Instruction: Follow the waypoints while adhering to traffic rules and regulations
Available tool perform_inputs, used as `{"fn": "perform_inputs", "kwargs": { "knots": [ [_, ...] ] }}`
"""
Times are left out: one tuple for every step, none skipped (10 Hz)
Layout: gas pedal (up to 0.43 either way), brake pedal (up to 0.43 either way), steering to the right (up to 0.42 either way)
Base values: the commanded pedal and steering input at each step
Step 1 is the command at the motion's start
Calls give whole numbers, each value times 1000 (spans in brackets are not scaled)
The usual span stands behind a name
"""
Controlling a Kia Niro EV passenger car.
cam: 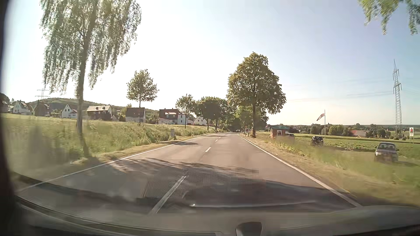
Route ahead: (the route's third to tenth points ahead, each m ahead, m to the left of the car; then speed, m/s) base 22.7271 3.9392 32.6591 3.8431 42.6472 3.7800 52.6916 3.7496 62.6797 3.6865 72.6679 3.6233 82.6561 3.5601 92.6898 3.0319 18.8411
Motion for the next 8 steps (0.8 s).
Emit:
{"fn": "perform_inputs", "kwargs": {
  "knots": [
    [157,6,5],
    [157,6,4],
    [157,6,4],
    [157,6,4],
    [157,6,4],
    [157,6,4],
    [157,6,4],
    [157,6,4]
  ]
}}
